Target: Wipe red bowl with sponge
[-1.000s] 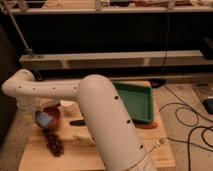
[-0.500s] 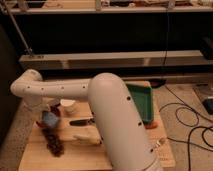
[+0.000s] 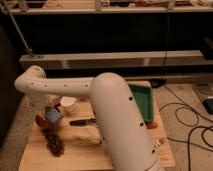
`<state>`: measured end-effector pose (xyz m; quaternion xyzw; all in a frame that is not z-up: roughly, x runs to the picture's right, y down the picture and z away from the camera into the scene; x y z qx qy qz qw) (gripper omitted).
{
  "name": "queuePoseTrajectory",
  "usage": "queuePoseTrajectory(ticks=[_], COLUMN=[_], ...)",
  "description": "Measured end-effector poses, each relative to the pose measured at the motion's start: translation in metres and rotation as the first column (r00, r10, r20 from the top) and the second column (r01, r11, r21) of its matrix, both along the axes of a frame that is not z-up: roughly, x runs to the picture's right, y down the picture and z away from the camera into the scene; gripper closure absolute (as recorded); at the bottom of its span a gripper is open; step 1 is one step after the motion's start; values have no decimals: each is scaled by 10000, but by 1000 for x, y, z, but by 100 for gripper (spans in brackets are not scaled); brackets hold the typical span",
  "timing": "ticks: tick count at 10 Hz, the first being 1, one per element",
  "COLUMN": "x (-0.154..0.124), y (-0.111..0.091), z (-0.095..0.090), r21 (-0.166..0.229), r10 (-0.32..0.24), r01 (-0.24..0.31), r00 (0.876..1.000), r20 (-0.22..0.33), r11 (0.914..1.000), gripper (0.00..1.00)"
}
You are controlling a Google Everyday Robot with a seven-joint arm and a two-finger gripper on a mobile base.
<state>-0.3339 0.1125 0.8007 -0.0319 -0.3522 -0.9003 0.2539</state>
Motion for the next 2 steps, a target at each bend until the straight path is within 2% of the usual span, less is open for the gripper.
queuePoseTrajectory(ticks=[2], x=[-3], y=[-5], z=[10], r21=[-25], r10=[175], r01=[-174], r00=[9997], r20=[176], r11=[9998], gripper=[100])
